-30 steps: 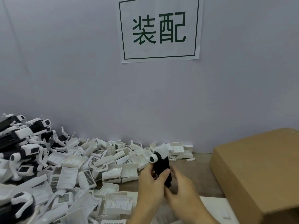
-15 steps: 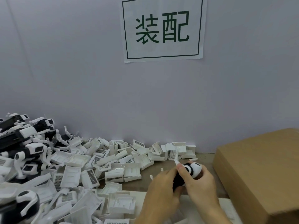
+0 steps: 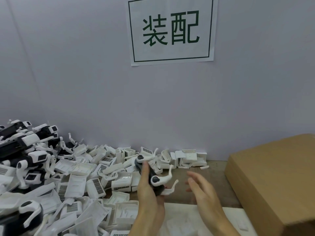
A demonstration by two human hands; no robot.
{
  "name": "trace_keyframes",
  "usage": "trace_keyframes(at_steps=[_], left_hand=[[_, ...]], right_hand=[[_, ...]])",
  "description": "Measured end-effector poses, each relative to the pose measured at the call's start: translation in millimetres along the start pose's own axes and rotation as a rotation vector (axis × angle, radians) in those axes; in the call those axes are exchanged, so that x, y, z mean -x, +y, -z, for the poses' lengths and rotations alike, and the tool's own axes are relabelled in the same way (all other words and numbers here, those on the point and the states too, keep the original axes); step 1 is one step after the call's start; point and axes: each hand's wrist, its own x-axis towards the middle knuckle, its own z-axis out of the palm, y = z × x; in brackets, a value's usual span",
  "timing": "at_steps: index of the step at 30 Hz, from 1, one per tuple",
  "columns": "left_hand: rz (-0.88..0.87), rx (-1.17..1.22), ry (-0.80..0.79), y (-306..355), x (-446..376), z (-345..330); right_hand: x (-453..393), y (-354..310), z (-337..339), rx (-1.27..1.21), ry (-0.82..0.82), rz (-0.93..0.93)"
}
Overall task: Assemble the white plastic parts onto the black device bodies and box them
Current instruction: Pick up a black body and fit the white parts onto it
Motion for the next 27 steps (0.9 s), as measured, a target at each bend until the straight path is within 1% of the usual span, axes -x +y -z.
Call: trace_keyframes(at_steps=[3, 5, 7, 10, 12, 15, 18, 24, 27], left_hand=[[-0.01, -0.049, 0.051, -2, 0, -1], [0.011, -0.045, 0.012, -2, -1, 1], [0.07, -0.057, -0.055, -1, 3, 2], [0.113, -0.087, -0.114, -4, 5, 2], [0.061, -0.19, -0.129, -8, 2, 3], [0.008, -0.334, -0.18, -12, 5, 2], [-0.033, -0.385, -0.174, -17, 5, -2], [-0.011, -0.386, -0.172, -21, 4, -1], [-0.007, -0.348, -0.143, -19, 0, 2]], right_hand=[[0, -1, -3, -0.003, -0.125, -0.081], [-1, 0, -7, -0.035, -0.247, -0.135], [-1, 0, -8, -0.099, -0.324, -0.151], [-1, -2, -8, -0.306, -0.439, -0.207], [0, -6, -9, -0.346, -0.427, -0.233], [1, -6, -10, -0.304, -0.319, -0.216], [2, -9, -11, -0.357, -0.258, -0.207], [0, -3, -14, -0.342, -0.225, -0.212], [0, -5, -12, -0.333, -0.266, -0.213]])
